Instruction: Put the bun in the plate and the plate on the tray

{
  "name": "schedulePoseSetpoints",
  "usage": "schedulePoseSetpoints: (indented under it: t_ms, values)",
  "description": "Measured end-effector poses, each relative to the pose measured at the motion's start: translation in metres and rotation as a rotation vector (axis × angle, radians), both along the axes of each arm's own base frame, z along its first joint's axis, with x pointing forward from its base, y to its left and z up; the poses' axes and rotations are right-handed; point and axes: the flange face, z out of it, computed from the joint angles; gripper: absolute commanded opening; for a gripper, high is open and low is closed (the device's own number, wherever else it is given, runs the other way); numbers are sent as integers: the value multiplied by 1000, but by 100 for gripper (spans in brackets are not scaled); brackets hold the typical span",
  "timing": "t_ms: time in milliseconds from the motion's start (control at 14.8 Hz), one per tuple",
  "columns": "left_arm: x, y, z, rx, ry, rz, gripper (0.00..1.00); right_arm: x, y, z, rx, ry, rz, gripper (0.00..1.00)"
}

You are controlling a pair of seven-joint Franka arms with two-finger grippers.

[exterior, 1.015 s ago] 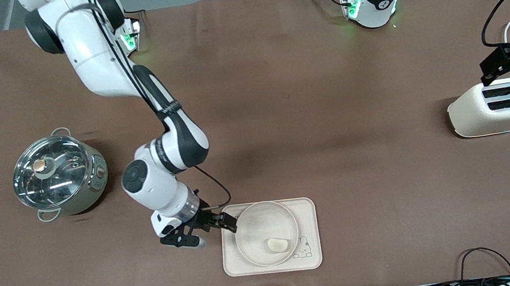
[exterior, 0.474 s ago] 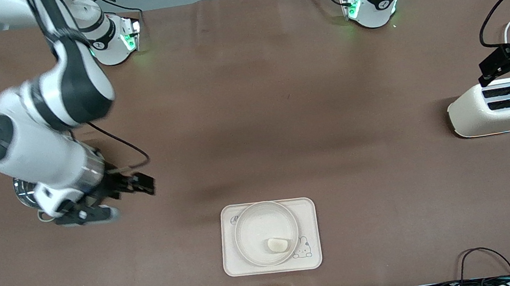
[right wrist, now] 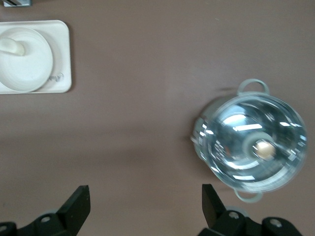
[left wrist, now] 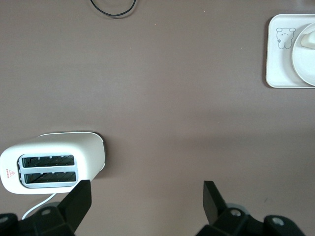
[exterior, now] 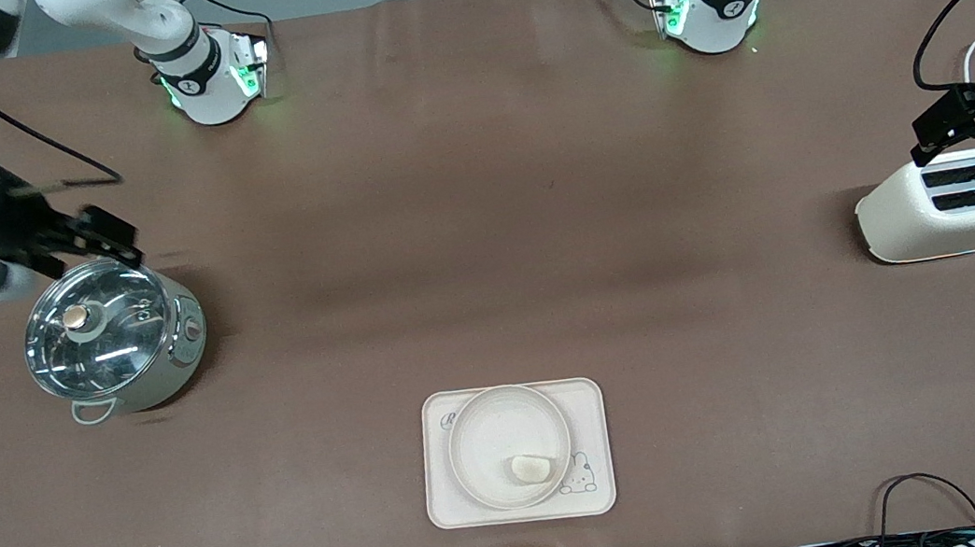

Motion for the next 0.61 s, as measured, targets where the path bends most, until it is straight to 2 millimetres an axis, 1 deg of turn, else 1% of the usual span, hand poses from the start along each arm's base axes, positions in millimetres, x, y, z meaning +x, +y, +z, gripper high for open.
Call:
schedulePoseSetpoints:
  t_ms: [135, 203, 338, 406, 474, 609]
  values:
    - [0, 0, 0, 0, 0, 0, 100, -25, -42, 24, 1, -1, 28, 100]
    - [0, 0, 0, 0, 0, 0, 100, -38, -62, 32, 3, -7, 27, 100]
    - [0, 0, 0, 0, 0, 0, 100, -62, -91, 39, 6, -16, 0, 100]
    - [0, 0, 0, 0, 0, 0, 100, -69, -100, 39, 7, -19, -13, 100]
    - [0, 0, 0, 0, 0, 0, 100, -72, -106, 39, 6, -25, -26, 100]
    - [0, 0, 0, 0, 0, 1, 100, -70, -111, 39, 1, -42, -40, 100]
